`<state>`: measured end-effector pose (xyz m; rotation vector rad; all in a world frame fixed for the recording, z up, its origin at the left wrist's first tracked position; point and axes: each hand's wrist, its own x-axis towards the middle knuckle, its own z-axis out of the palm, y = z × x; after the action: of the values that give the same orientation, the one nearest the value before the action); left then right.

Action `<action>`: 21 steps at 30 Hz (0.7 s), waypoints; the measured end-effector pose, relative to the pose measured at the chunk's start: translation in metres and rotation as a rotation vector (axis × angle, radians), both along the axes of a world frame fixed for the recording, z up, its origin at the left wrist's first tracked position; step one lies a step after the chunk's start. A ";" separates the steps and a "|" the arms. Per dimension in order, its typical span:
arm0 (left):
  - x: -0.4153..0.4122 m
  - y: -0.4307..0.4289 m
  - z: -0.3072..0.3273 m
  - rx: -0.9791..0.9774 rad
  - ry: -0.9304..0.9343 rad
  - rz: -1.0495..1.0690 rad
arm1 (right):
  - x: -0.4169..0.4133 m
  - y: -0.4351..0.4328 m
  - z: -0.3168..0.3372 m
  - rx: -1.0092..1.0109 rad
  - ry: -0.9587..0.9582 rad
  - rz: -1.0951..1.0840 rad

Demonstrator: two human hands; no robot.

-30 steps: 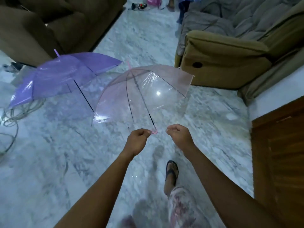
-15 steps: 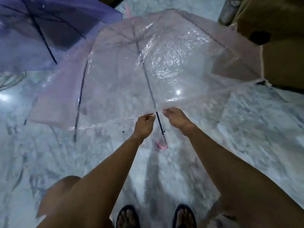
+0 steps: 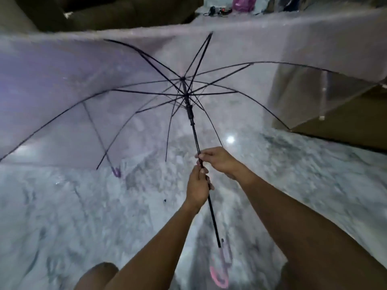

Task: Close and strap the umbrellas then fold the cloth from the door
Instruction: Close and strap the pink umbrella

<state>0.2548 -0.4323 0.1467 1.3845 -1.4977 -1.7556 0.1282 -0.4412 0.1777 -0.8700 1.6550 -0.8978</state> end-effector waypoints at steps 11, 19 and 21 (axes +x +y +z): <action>-0.015 0.045 0.353 0.308 -0.101 -0.271 | -0.020 0.092 0.319 0.122 -0.036 -0.298; -0.054 0.034 0.541 0.278 -0.102 -0.413 | -0.044 0.121 0.484 -0.040 -0.019 -0.614; -0.060 0.029 0.572 0.128 -0.100 -0.459 | -0.046 0.124 0.516 -0.086 -0.002 -0.687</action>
<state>0.1947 -0.4031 0.7183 1.2747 -1.9037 -2.1098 0.0823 -0.3174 0.6940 -0.3373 1.9579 -1.4362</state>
